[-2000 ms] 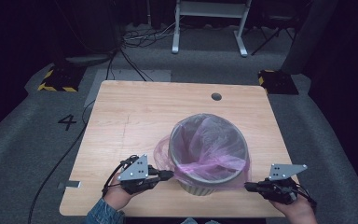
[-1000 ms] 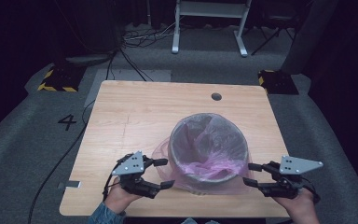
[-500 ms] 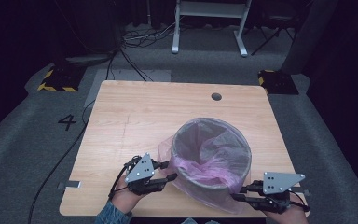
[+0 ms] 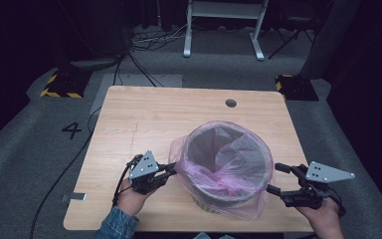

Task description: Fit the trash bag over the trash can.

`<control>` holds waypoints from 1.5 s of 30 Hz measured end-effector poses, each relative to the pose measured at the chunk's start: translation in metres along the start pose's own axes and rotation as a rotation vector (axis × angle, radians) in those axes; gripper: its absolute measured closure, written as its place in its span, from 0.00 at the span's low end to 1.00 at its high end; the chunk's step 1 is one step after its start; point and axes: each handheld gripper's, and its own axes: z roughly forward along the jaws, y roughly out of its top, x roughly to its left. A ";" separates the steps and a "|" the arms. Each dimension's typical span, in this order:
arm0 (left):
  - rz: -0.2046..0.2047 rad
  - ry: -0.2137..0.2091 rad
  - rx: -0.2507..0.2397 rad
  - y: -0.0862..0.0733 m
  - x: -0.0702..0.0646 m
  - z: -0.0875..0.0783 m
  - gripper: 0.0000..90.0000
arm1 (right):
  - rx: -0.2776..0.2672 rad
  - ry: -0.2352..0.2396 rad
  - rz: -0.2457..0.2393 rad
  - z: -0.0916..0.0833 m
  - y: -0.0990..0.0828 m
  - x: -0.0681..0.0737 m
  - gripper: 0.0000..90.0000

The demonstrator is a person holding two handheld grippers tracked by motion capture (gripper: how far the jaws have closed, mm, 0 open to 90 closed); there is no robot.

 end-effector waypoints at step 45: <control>0.054 -0.017 0.020 -0.011 -0.006 -0.006 0.40 | 0.097 0.096 0.033 0.008 -0.019 -0.001 0.22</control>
